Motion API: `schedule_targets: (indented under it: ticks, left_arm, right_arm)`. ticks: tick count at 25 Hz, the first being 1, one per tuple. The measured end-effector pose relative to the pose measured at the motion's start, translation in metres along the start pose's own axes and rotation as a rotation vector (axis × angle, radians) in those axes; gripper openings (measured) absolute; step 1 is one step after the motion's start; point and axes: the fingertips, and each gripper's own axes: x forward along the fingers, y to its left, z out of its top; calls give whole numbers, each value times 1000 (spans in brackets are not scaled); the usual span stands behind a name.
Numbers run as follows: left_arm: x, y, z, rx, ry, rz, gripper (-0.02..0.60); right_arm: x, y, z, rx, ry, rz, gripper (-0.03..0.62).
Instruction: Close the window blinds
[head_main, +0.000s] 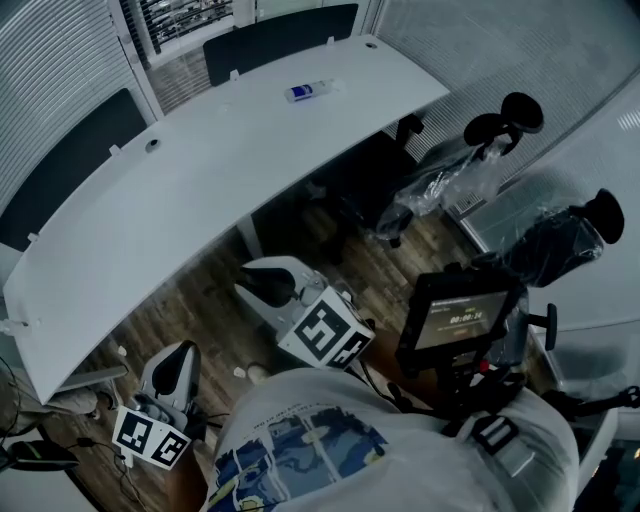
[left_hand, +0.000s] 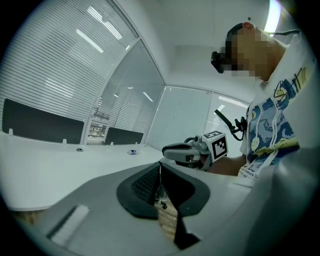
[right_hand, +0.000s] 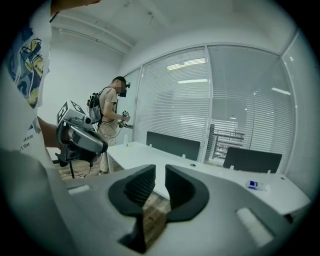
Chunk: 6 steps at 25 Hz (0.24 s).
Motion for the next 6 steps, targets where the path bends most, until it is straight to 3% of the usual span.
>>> schedule_targets:
  ticks: [6]
  left_arm:
    - [1,-1,-1,3,-1,0,14]
  right_arm:
    - [2,-1,0,-6,-4,1,61]
